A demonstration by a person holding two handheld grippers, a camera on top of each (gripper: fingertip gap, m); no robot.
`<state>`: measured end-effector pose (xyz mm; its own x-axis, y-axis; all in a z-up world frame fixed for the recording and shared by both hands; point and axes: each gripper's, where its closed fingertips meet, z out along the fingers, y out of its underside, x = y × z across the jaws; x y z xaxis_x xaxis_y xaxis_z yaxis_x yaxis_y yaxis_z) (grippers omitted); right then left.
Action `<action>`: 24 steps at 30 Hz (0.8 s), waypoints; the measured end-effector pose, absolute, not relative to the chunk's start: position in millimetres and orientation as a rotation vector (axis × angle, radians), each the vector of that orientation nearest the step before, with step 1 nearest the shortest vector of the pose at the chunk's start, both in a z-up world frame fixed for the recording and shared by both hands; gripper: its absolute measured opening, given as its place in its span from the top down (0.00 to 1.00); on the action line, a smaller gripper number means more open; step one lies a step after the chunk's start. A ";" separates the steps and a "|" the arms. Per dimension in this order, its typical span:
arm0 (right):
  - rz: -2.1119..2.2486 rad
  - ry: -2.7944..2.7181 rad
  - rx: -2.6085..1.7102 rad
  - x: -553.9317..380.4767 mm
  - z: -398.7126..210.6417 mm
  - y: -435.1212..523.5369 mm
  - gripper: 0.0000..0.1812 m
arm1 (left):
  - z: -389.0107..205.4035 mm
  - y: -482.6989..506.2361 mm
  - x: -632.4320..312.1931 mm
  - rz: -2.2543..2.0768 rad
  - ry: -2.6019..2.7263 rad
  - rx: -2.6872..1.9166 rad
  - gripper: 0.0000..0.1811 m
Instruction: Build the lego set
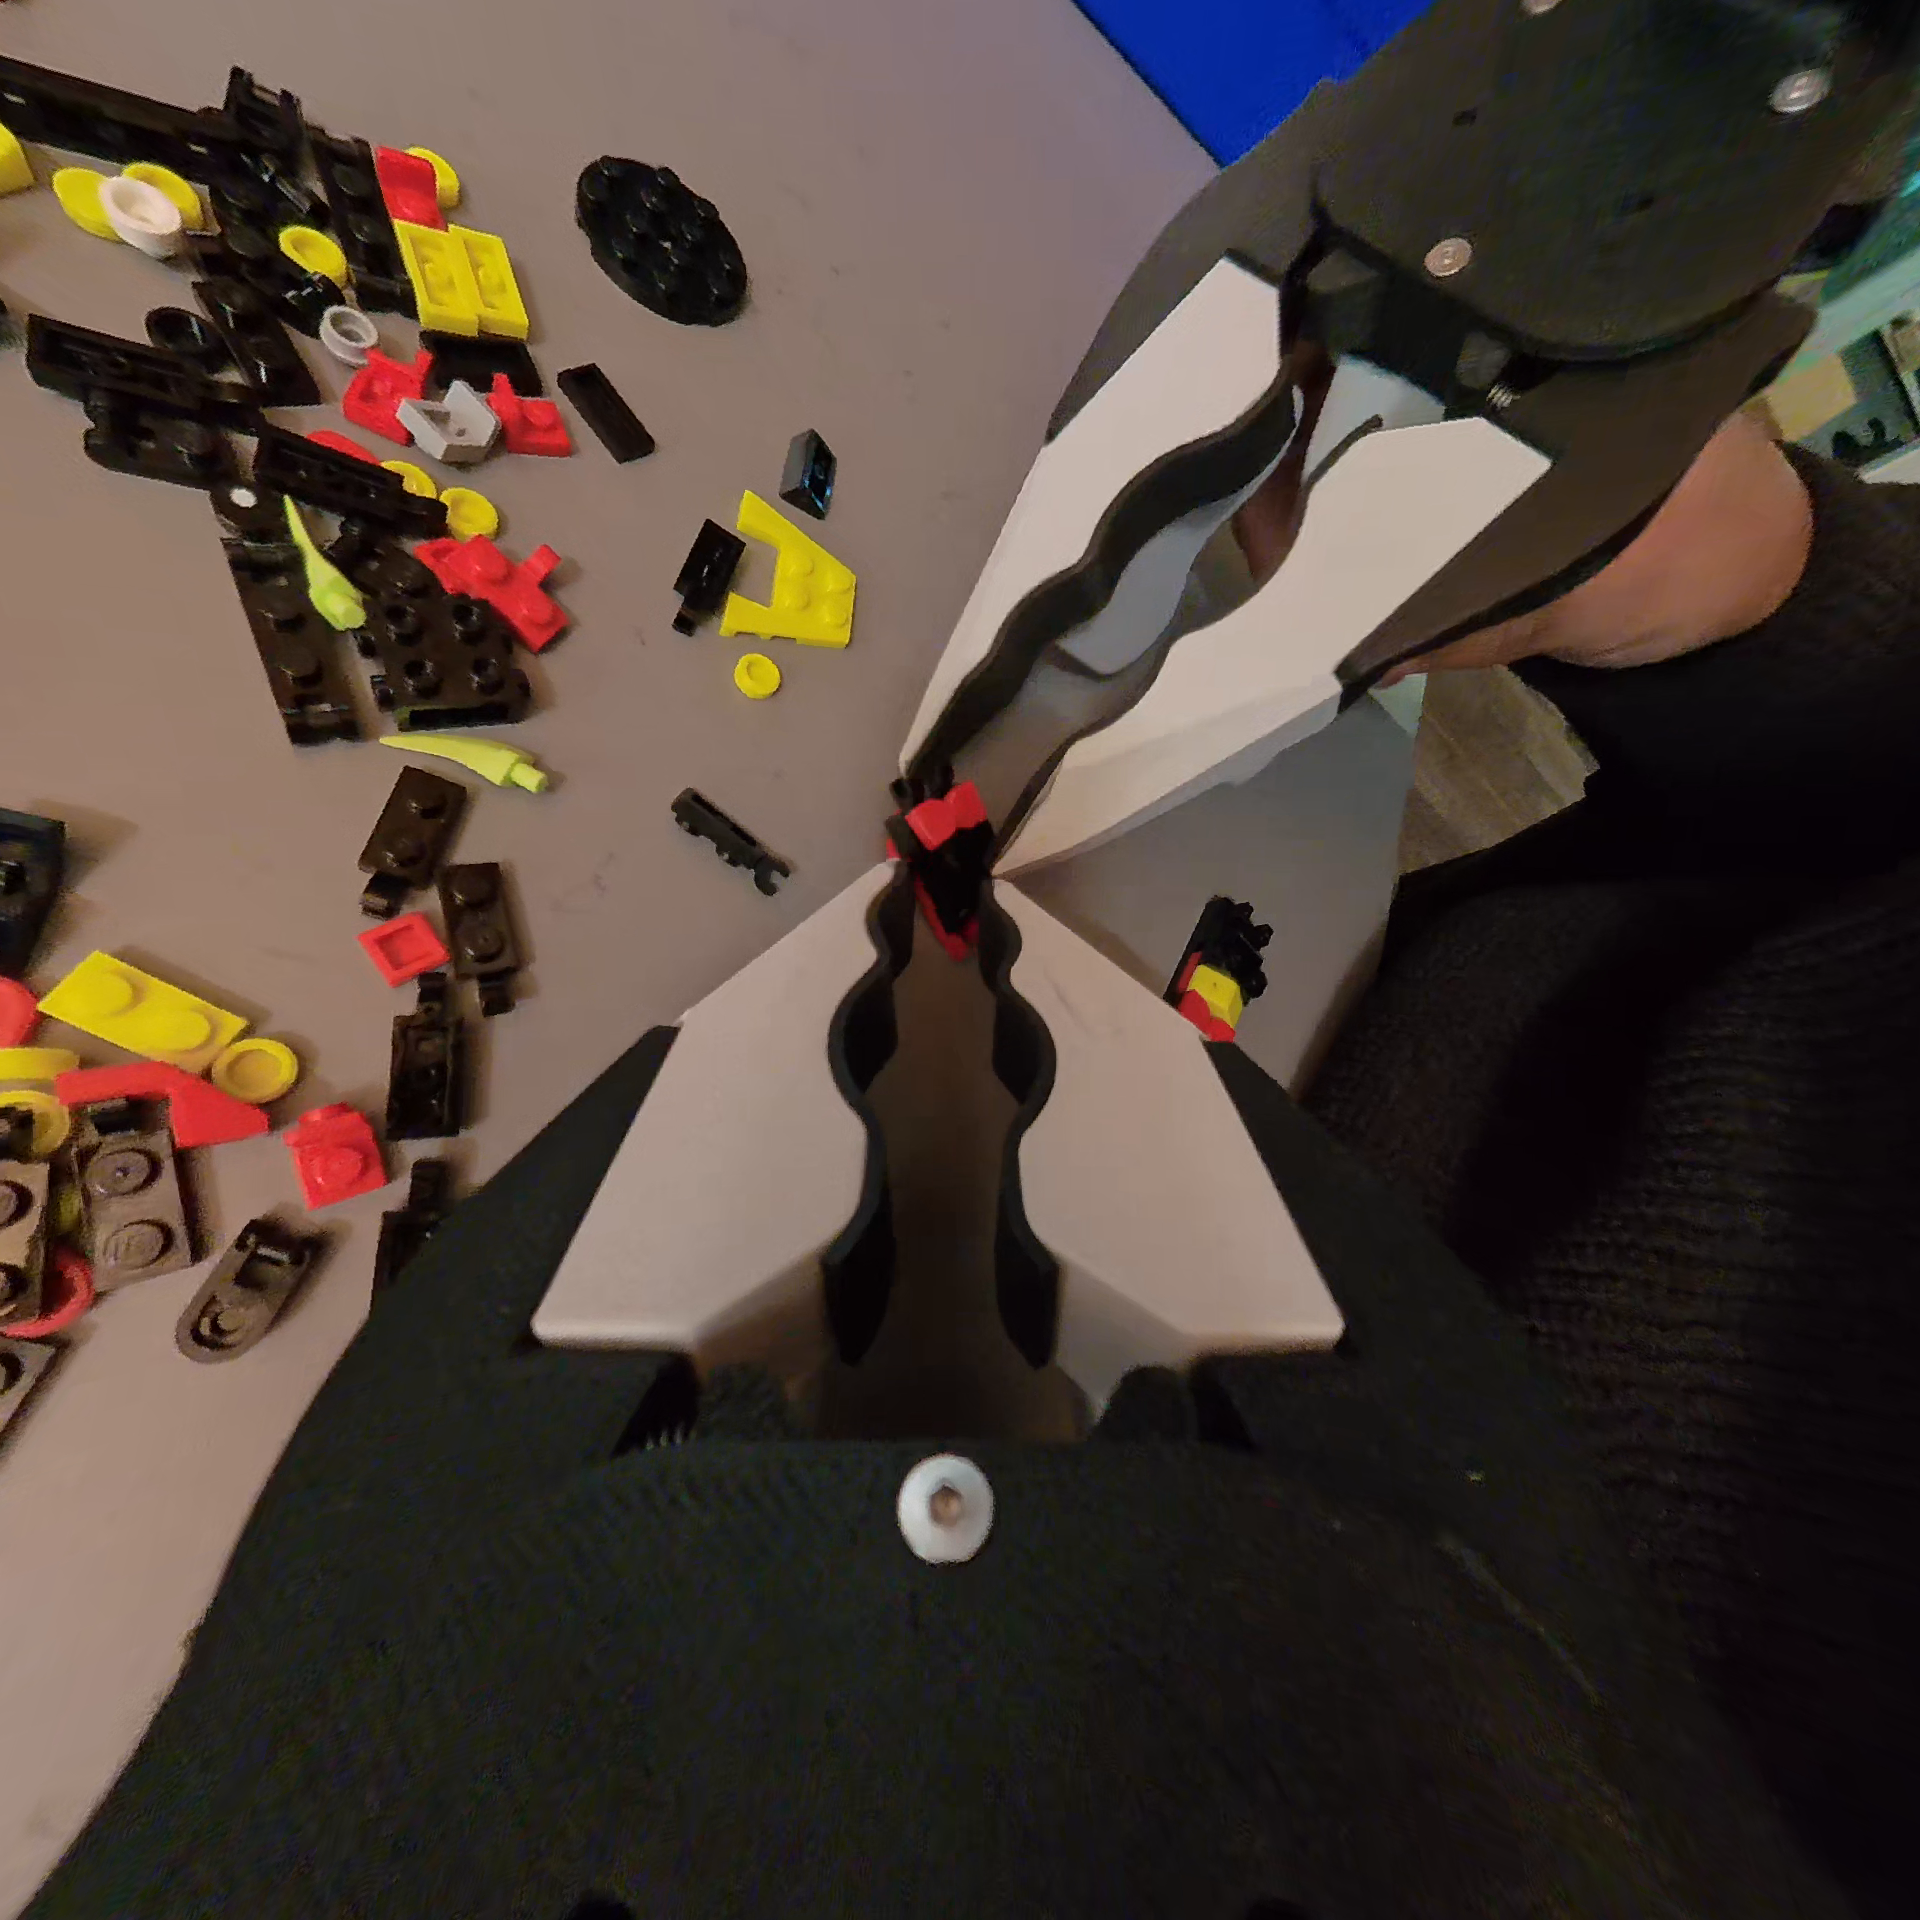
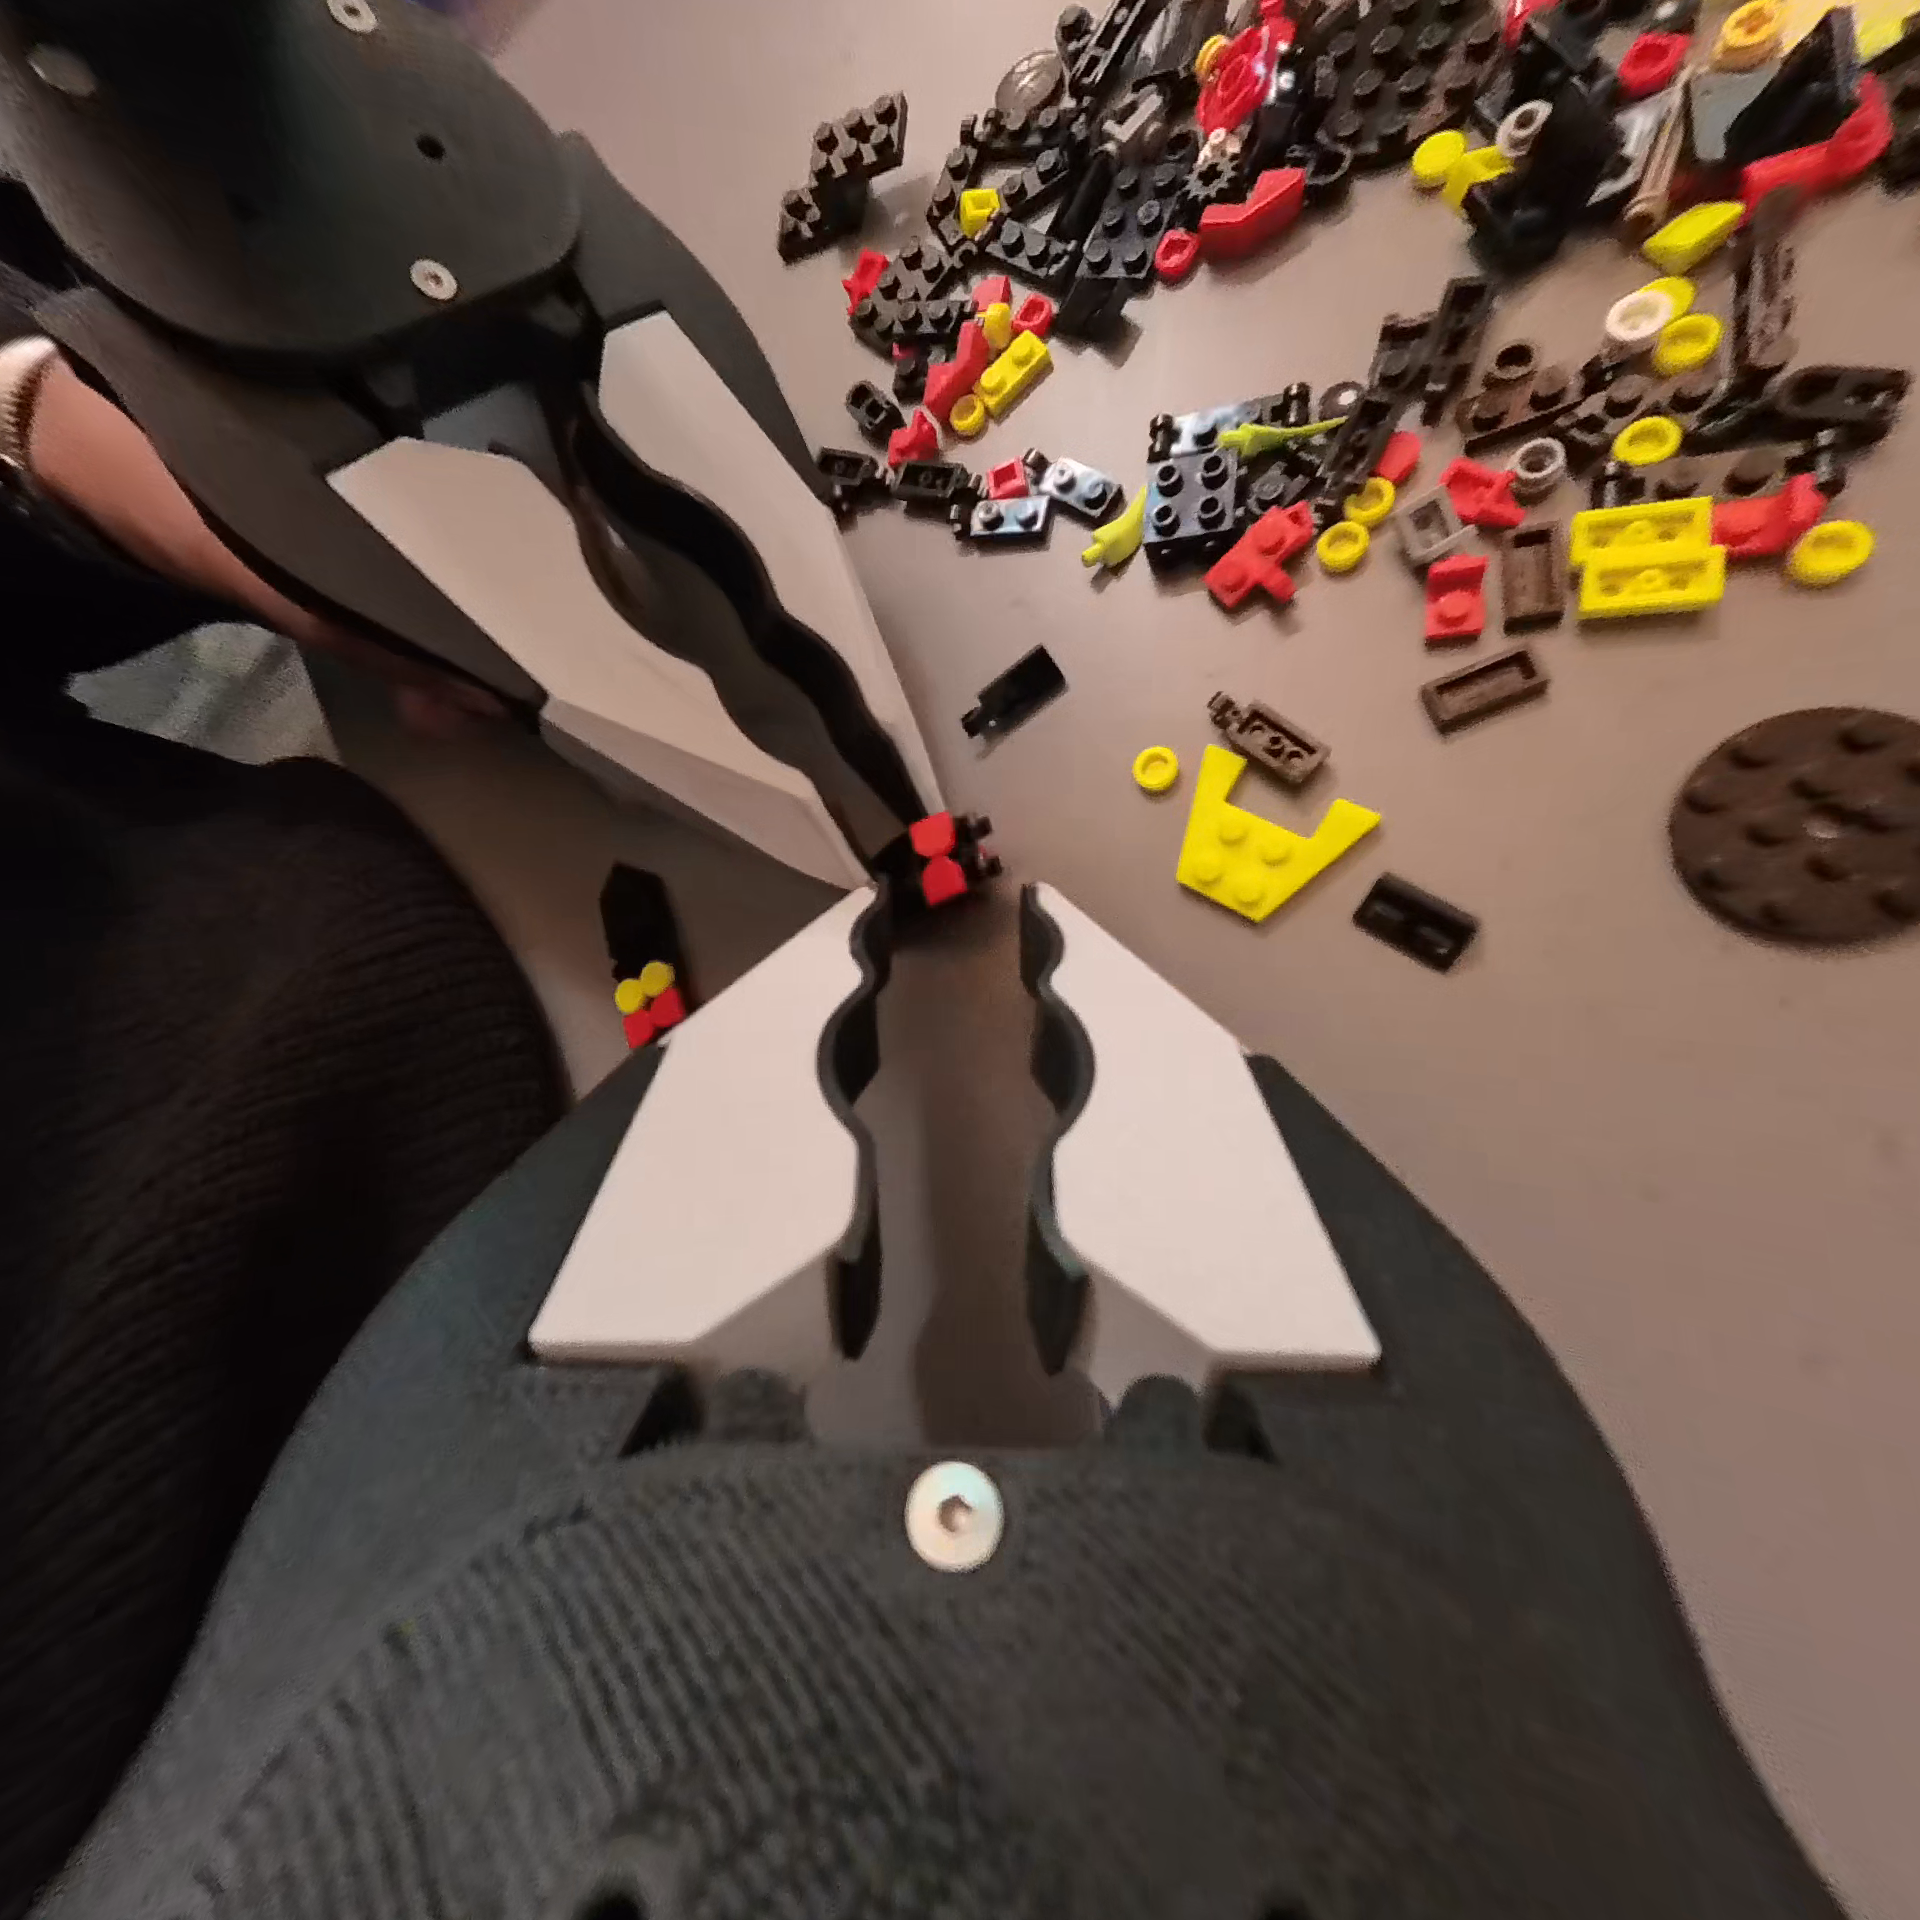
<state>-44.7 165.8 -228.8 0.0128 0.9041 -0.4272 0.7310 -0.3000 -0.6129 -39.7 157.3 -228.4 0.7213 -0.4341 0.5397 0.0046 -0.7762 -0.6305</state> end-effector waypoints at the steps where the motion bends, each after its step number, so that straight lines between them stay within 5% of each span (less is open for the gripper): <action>1: 1.206 -1.695 -2.085 -45.1 -228.7 164.1 0.88 | -228.1 156.9 -39.7 -0.944 0.319 -2.304 0.95; 13: 1.510 -1.599 -2.087 -47.3 -208.9 160.7 0.92 | -202.4 157.0 -40.1 -1.128 0.287 -2.157 0.98; 24: 1.632 -1.550 -1.878 -51.8 -173.3 161.2 0.92 | -182.9 151.0 -39.5 -1.306 0.277 -2.053 0.87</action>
<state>-51.8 161.2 -173.3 -0.1662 0.7865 -0.5949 0.5539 -0.4246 -0.7161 -39.5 151.0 -182.9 0.4740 -0.5084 0.7189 0.1725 -0.7471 -0.6420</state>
